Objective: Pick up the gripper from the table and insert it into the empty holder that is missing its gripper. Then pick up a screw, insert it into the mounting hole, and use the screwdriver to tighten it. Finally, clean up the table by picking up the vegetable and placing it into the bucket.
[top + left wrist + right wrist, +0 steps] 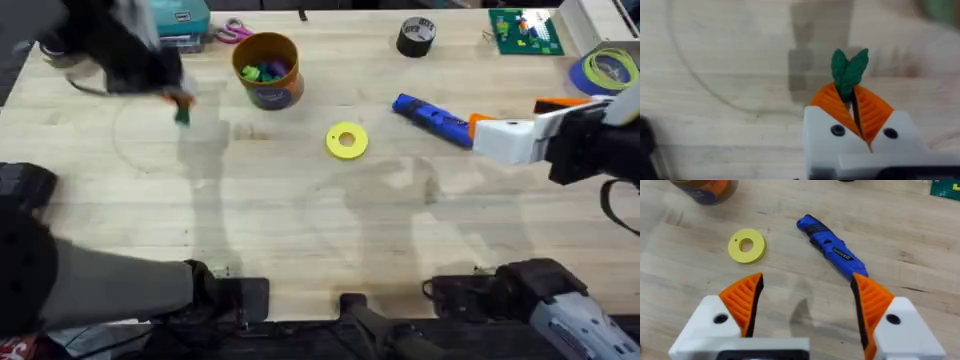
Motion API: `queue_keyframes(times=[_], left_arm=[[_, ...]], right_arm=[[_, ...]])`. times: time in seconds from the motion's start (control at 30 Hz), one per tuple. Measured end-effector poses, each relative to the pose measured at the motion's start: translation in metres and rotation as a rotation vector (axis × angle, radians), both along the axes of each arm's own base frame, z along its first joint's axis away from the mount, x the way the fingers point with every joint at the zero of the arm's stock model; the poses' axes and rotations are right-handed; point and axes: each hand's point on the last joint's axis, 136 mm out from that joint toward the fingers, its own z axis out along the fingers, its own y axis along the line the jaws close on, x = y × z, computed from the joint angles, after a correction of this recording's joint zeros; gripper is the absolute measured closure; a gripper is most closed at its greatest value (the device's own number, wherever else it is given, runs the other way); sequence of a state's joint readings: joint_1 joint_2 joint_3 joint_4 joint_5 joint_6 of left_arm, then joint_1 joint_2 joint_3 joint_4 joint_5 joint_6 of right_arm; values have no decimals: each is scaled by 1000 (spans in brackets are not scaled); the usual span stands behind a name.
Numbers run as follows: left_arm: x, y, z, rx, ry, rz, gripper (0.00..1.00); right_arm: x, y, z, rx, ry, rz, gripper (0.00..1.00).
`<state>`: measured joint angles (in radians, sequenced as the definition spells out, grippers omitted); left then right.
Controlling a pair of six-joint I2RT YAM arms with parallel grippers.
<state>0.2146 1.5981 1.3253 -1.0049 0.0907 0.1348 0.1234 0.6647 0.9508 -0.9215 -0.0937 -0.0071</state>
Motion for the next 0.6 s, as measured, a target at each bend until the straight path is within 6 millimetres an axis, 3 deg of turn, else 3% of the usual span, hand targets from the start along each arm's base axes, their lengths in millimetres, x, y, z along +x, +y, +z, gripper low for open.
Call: queue_keyframes(times=[0.17,0.27,0.43,0.6], left_arm=[[31,-18,92,-64,-275,-55,972],[40,-41,119,-122,-371,-122,972],[55,-87,116,-191,-388,-243,972],[78,-127,88,-219,-359,-333,972]], right_arm=[[0,0,0,0,0,0,5],[0,0,0,0,0,0,5],[0,0,0,0,0,0,5],[0,0,0,0,0,0,5]])
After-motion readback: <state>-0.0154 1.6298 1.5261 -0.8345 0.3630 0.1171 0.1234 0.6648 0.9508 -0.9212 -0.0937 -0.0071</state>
